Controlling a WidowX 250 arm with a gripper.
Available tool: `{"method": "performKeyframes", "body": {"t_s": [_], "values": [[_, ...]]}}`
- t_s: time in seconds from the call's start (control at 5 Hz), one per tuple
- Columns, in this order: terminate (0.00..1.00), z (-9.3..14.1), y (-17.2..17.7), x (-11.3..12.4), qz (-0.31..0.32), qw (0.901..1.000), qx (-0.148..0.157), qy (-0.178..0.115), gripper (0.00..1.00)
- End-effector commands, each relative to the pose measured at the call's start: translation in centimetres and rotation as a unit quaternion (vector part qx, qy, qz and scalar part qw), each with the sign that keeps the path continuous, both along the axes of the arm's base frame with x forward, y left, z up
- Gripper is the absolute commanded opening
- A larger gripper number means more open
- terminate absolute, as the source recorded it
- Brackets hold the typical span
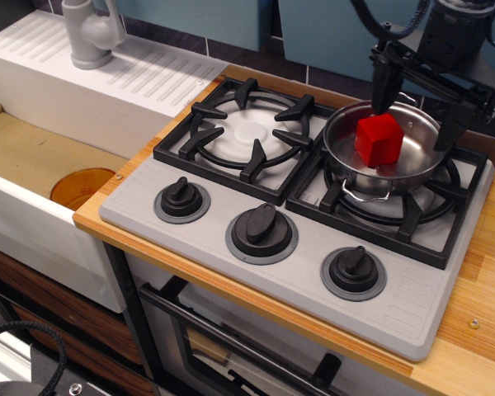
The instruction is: Put redcube in pan and put pan on stove
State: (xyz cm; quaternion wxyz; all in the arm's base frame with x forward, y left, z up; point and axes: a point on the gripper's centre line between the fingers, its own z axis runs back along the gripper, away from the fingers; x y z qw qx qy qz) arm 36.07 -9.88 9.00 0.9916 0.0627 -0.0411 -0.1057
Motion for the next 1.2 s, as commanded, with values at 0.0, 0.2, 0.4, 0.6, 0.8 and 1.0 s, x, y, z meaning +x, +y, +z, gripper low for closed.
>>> {"method": "performKeyframes", "body": {"t_s": [0.0, 0.2, 0.4, 0.6, 0.8, 1.0], "values": [[0.0, 6.1, 1.7, 0.9, -0.008, 0.9982, 0.025, -0.054, 1.0], [0.0, 6.8, 3.4, 0.9, -0.018, 0.9974, 0.039, -0.057, 1.0], [0.0, 7.0, 5.1, 0.5, -0.023, 0.9969, 0.046, -0.059, 1.0], [0.0, 6.2, 6.3, 0.0, -0.019, 0.9971, 0.044, -0.06, 1.0], [0.0, 4.6, 7.1, -0.6, -0.016, 0.9973, 0.031, -0.064, 1.0], [0.0, 2.8, 7.3, -0.8, -0.011, 0.9973, 0.019, -0.071, 1.0]]}}
